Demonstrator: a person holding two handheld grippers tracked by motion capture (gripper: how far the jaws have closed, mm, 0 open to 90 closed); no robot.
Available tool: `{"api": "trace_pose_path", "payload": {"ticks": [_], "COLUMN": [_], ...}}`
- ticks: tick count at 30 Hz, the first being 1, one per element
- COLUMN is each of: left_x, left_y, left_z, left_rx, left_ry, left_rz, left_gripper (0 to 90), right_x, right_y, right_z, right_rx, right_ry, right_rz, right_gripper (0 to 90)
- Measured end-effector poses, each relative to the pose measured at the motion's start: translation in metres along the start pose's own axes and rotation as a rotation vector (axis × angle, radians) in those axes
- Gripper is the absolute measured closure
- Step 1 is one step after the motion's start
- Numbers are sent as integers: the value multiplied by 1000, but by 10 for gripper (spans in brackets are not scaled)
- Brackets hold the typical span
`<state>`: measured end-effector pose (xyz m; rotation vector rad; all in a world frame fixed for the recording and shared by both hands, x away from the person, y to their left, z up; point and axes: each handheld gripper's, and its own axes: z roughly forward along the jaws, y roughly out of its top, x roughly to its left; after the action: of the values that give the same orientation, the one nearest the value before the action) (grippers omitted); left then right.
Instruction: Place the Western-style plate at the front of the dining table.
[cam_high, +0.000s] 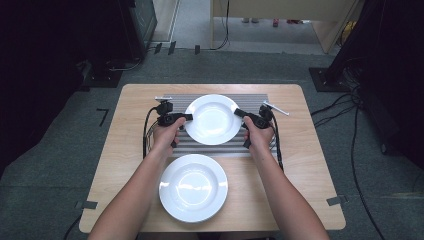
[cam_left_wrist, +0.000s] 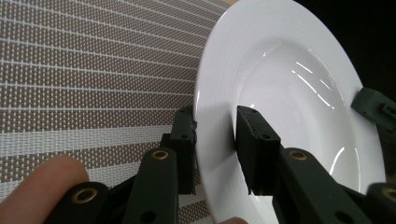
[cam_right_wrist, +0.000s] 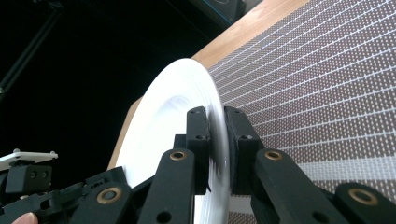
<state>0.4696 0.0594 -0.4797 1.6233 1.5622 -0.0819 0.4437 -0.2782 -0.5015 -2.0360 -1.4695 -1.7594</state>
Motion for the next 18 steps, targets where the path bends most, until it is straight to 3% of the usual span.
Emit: {"api": "trace_pose_path", "payload": {"ticks": [8,18], "left_x": [5,10], "left_y": [4,1], "left_z": [12,18], "left_rx": [18,34], "left_ry": [35,45], "left_rz": [-25,-18], "left_gripper": [699,696], "right_x": [-8,-17], "right_y": [2,0], "right_z": [16,22], "right_rx": [15,30], "right_ry": [-49,-63], "right_rz": [30,29], "right_gripper": [820,816]}}
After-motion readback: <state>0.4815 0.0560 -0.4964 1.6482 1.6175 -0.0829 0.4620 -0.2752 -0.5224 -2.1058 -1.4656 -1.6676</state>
